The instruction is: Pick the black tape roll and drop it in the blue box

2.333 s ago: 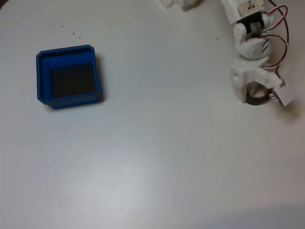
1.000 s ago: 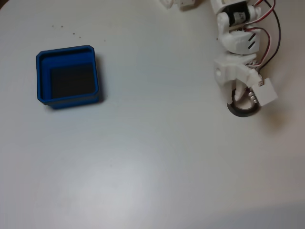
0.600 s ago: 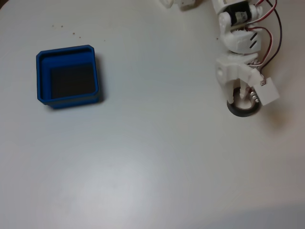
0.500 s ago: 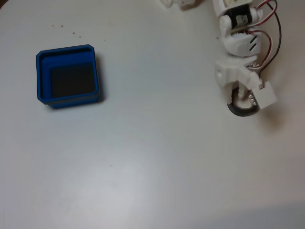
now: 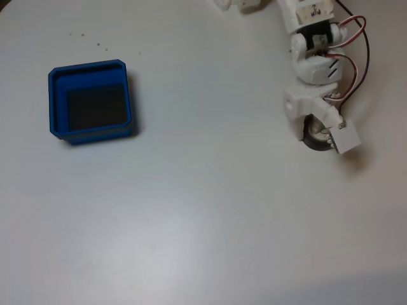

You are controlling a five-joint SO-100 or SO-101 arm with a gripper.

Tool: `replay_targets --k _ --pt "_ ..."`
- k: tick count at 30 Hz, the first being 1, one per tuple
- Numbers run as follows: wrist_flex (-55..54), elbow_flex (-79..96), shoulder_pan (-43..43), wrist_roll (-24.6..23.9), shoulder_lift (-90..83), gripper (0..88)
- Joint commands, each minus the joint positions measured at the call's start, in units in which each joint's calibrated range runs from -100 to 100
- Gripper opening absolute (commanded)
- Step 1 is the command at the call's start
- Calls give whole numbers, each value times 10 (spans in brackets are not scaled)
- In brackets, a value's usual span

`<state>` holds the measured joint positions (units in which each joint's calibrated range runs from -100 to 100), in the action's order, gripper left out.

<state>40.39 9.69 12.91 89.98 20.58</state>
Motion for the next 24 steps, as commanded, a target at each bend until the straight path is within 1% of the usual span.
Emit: replay_targets --k 1,4,5,9,24 --pt "-2 -30 -3 -2 -5 109" --pt "-1 -29 -3 -2 -5 16" --pt "-1 -29 -3 -2 -5 0" --pt "3 -29 -8 -1 -5 14" --pt "6 -33 -10 0 -12 10"
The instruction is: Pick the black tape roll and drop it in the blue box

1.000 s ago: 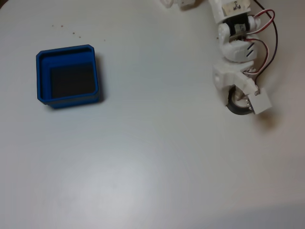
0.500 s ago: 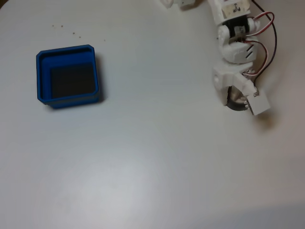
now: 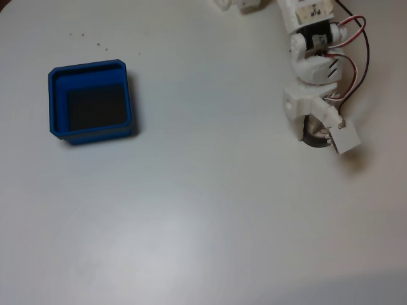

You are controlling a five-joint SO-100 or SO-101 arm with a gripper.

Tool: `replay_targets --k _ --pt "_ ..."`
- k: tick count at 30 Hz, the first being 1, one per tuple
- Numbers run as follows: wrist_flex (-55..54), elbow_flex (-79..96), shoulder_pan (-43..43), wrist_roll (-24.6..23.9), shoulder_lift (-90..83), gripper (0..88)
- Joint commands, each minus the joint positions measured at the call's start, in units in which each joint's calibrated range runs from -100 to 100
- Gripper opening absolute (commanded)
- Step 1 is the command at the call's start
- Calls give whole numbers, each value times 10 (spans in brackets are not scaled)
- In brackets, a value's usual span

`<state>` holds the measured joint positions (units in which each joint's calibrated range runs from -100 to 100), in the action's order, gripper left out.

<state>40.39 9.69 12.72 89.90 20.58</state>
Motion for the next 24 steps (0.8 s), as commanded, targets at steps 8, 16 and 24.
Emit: replay_targets --k 8,16,24 --pt "6 -35 -15 1 -36 10" --pt "7 -35 -16 1 -52 10" --pt "33 -37 -26 1 -131 10"
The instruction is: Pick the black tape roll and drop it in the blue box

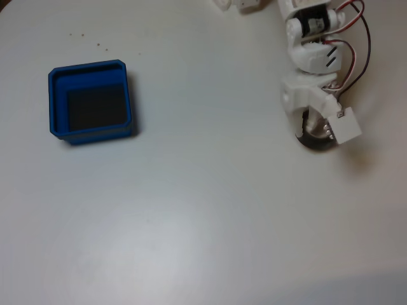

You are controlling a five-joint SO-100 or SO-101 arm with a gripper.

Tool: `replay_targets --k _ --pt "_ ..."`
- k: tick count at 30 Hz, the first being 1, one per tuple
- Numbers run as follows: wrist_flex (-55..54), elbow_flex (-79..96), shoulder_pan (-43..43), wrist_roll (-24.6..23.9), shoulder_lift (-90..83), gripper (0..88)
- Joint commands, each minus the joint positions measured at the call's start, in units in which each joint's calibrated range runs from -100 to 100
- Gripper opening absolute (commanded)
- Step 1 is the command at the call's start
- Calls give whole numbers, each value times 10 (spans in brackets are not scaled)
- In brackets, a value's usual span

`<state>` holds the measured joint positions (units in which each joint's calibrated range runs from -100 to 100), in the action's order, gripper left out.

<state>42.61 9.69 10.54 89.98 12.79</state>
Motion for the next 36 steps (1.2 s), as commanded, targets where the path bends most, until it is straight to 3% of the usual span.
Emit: replay_targets --k 1,10,36 --pt "18 -37 -4 0 -55 10" --pt "69 -47 -44 0 -93 10" --pt "71 -109 -539 -1 -158 10"
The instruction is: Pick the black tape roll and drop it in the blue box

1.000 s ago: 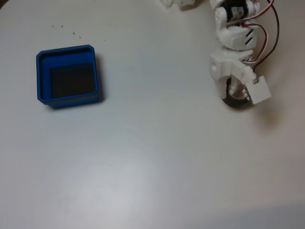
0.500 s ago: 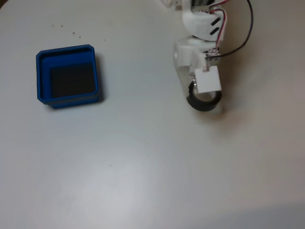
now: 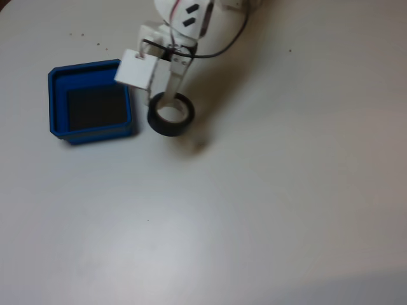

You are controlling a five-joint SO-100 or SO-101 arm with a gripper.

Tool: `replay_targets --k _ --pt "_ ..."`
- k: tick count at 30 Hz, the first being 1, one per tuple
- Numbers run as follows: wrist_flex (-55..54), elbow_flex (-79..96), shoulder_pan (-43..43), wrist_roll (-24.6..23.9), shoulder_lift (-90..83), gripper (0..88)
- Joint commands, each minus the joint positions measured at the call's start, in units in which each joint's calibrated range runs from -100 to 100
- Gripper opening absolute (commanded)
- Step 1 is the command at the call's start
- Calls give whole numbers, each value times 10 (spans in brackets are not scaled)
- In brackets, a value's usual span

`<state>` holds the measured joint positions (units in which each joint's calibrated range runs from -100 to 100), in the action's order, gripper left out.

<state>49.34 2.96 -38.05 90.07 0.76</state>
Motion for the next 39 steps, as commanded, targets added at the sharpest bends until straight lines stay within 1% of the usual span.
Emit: replay_targets --k 1,8,16,36,39 --pt "3 -41 -70 -1 -38 11" --pt "2 -40 -173 -1 -36 11" --pt "3 -36 -230 1 -33 12" --pt "-6 -40 -233 0 73 12" --pt "-31 -40 -232 1 88 12"
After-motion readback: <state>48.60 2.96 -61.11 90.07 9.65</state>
